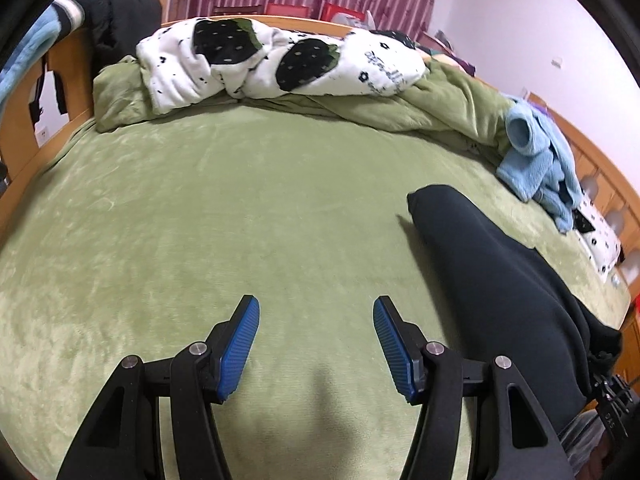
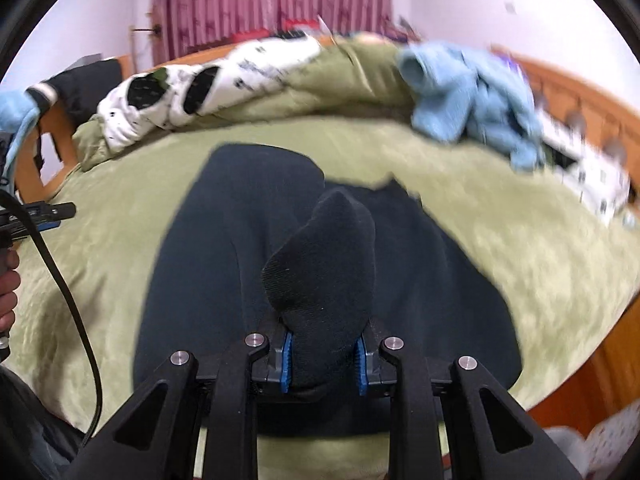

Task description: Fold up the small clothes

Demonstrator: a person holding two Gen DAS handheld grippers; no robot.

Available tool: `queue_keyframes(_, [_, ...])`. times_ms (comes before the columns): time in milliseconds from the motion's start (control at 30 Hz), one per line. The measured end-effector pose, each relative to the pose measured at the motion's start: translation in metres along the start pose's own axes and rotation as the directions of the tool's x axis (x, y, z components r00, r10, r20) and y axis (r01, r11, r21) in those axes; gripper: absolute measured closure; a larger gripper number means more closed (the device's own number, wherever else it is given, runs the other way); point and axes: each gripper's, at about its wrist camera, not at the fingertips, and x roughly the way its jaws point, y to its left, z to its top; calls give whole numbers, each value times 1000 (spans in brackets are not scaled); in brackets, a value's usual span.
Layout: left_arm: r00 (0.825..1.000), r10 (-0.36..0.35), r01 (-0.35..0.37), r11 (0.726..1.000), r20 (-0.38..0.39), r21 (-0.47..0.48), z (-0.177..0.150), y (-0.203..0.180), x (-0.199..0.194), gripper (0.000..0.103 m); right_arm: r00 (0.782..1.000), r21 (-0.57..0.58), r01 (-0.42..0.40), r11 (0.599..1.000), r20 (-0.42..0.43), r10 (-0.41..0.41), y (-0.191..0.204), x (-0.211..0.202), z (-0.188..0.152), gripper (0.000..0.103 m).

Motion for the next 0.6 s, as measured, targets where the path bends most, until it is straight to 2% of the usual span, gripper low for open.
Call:
queue_keyframes(100, [1000, 10, -10, 1000, -16, 8, -1, -5, 5, 46, 999, 39, -26, 999, -25, 27, -16, 11, -11, 76])
queue_keyframes(267, [999, 18, -18, 1000, -32, 16, -1, -14, 10, 46, 1000, 51, -24, 998, -4, 25, -32, 9, -9, 48])
queue_keyframes(367, [999, 17, -16, 999, -37, 29, 0, -22, 13, 46, 999, 62, -47, 997, 6, 46, -45, 6, -3, 39])
queue_keyframes(433, [999, 14, -13, 999, -40, 45, -1, -30, 15, 46, 998, 68, -61, 996, 10, 60, -51, 5, 0, 35])
queue_keyframes(600, [998, -15, 18, 998, -58, 59, -3, -51, 22, 46, 998, 71, -63, 995, 32, 61, -60, 12, 18, 34])
